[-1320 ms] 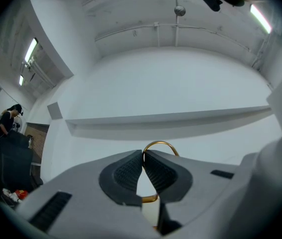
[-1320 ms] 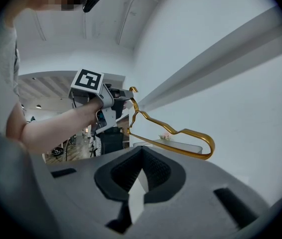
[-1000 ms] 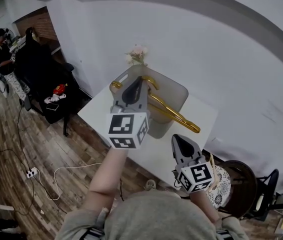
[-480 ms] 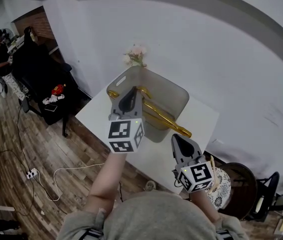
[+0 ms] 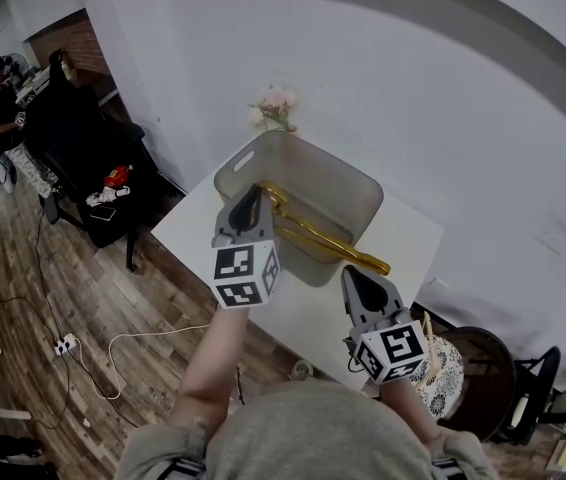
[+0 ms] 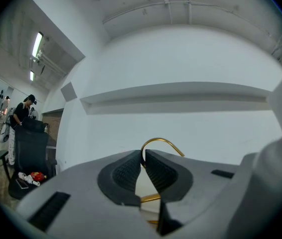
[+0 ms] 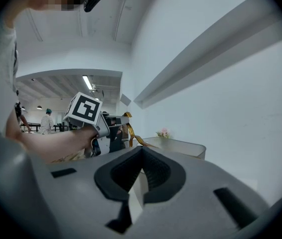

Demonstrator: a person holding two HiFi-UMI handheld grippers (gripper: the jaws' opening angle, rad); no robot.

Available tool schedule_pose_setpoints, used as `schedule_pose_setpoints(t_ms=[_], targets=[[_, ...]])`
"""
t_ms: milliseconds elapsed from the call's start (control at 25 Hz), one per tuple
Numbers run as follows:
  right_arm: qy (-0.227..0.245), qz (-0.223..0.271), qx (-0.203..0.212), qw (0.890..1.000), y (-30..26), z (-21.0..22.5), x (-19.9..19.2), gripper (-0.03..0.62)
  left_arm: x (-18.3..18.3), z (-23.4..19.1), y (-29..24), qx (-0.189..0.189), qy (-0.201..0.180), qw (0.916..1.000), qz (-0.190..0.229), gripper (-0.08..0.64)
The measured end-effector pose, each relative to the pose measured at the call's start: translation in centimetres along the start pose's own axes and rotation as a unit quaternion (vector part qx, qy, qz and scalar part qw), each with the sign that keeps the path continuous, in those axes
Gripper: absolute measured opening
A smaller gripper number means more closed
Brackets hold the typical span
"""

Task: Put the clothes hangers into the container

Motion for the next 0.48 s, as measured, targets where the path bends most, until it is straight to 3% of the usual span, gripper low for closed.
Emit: schedule_pose_setpoints(t_ms=[480], targets=[[-0.004,-0.003,0.007,1.0,-0.7,0.3,-0.3,-0.001,-4.3,-2.5,0.7,0.041,0.018,0.9979,-0.048,0.019]])
Point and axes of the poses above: the fingertips, and each gripper's own axes: y backward along the fingers, z to its right, x out of its top, the point moved 6 cm from there along y, backward along the fingers, and after that the axes turned 2 degrees about x, right-handed, at the moved point
